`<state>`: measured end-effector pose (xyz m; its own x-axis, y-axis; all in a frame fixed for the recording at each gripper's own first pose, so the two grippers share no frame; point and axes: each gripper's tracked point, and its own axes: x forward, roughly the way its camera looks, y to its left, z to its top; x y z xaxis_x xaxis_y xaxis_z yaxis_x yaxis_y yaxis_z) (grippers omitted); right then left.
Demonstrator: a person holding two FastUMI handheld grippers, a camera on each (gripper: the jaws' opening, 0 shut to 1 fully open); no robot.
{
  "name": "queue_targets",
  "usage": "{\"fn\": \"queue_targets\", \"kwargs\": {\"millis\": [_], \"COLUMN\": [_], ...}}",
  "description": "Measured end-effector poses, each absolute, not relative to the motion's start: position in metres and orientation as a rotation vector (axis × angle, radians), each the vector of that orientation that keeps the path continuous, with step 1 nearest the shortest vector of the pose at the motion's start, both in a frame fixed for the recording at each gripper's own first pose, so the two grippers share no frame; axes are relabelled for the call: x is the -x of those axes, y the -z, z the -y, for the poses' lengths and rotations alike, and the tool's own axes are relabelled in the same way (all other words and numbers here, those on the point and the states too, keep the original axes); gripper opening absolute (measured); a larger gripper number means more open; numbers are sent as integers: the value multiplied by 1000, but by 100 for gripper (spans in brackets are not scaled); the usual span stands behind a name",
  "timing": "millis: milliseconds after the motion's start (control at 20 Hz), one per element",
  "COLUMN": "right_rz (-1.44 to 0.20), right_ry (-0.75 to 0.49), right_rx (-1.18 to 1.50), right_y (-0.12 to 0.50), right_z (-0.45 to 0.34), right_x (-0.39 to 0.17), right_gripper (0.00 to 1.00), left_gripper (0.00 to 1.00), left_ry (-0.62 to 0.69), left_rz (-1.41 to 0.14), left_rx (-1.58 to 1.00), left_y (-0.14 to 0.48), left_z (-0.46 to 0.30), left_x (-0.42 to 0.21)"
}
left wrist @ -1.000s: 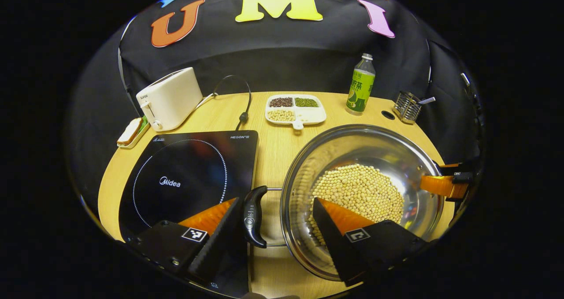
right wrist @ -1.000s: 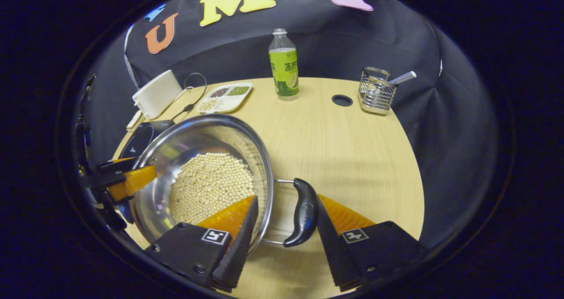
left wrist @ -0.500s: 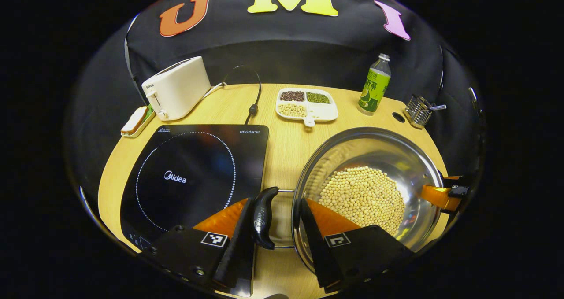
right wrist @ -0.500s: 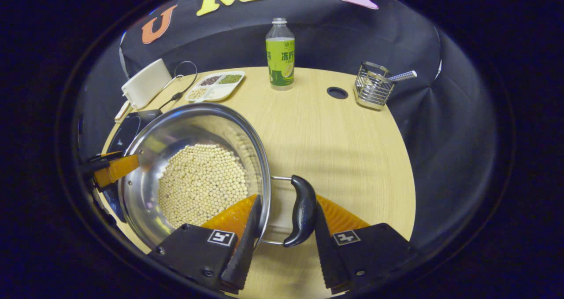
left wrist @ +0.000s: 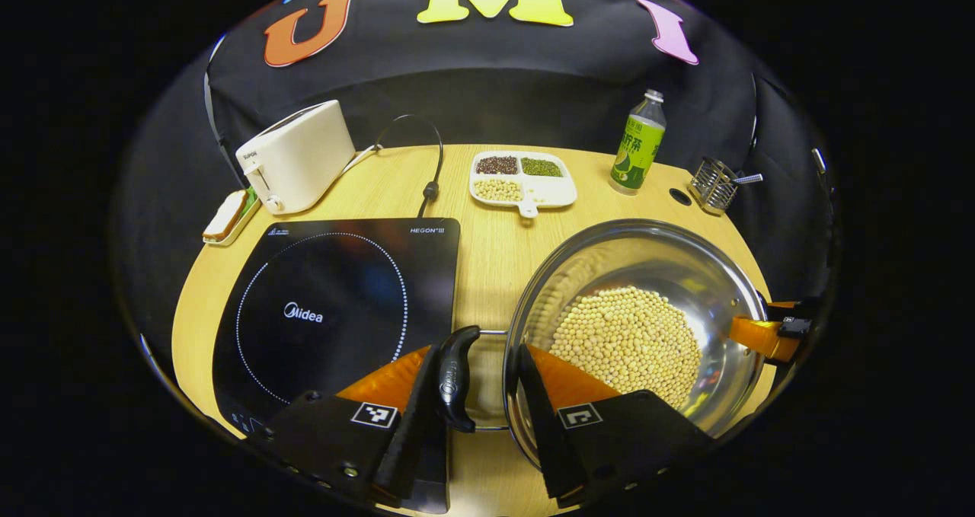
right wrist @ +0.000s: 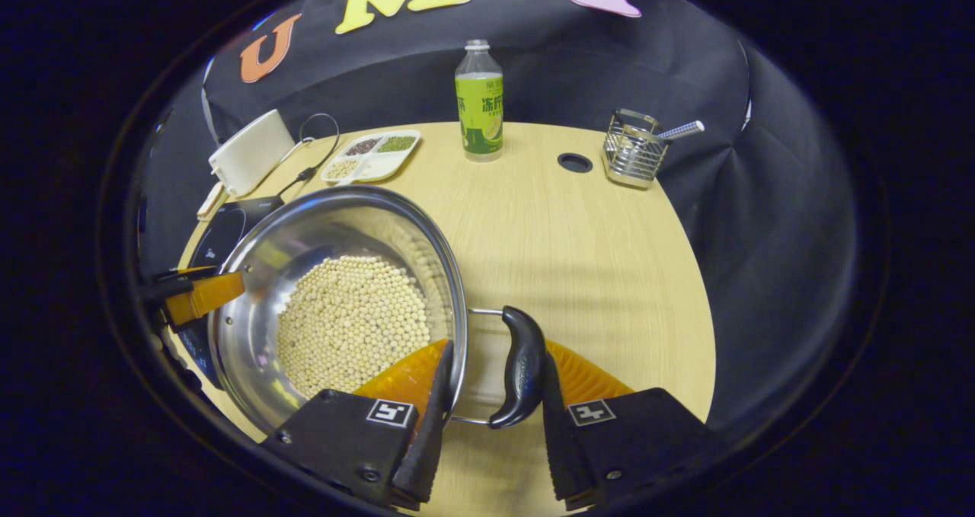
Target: First push the handle of the pot to place it horizontally, then grasp the pot with both hands and set it on the induction cooktop.
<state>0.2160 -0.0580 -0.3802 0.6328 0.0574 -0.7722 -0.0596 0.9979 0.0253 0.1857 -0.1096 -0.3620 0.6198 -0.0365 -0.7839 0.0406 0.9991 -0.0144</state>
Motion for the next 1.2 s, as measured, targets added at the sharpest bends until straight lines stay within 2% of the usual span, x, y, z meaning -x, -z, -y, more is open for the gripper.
{"fn": "queue_targets", "kwargs": {"millis": [600,1200], "right_rz": [-832,-816], "right_ry": [-57,-92], "right_rx": [-13,-9], "right_y": [343,323], "right_z": [7,-107], "right_x": [-203,-211], "right_gripper": [58,58], "left_gripper": [61,61], "left_ry": [48,3], "left_rz": [-842,-819], "left_rx": [-16,-17], "left_y": [321,303], "left_z": [65,-48], "left_x": [-180,-182]}}
